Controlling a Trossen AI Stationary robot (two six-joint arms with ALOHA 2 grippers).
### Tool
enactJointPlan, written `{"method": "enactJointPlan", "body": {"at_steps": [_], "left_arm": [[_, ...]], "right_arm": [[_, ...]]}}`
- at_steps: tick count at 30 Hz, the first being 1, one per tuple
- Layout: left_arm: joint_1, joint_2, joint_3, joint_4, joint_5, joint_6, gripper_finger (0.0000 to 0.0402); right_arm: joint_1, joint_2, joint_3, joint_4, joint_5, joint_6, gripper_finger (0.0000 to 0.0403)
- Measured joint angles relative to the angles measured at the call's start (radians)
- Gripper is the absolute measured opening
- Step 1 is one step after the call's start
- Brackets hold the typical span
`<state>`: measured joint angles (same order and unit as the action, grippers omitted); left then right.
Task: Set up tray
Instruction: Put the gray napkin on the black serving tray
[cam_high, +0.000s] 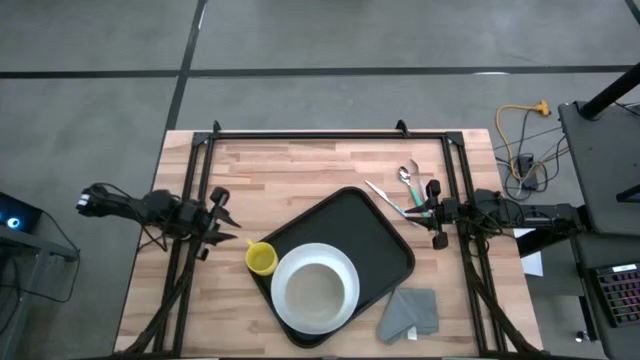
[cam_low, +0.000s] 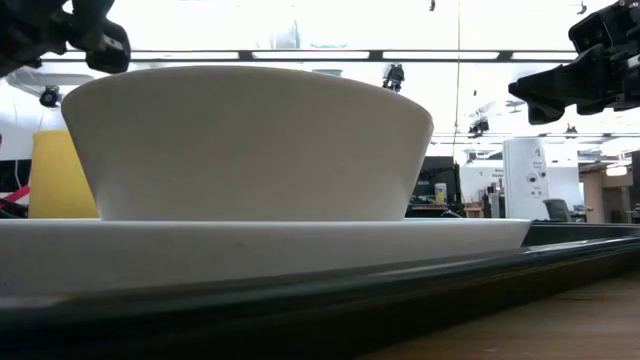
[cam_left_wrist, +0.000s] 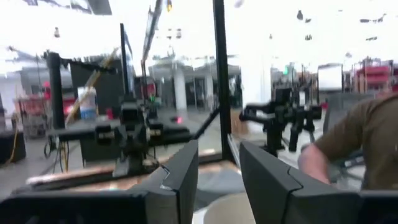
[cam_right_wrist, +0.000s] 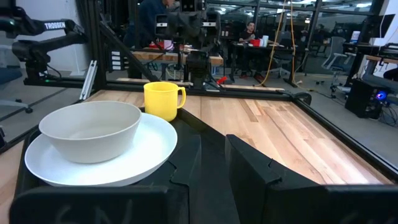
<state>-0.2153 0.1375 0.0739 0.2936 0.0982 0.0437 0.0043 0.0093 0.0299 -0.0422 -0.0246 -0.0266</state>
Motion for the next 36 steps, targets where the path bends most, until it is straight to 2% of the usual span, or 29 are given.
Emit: {"method": "enactJointPlan", "body": {"at_steps": [4,11,36], "left_arm": [[0.000,-0.072,-0.064,0.067,0.000,0.016,0.0104],[0.000,-0.134,-0.063,-0.022,0.000,0.026,0.0104],[0.001,-0.105,-0.063,-0.209,-0.001,0.079,0.0104]], "right_arm": [[0.000,0.000,0.000,0.000,0.000,0.000,0.0068],[0.000,0.000,0.000,0.000,0.000,0.000,0.0068],[0.000,0.000,0.000,0.000,0.000,0.000,0.0068]]}}
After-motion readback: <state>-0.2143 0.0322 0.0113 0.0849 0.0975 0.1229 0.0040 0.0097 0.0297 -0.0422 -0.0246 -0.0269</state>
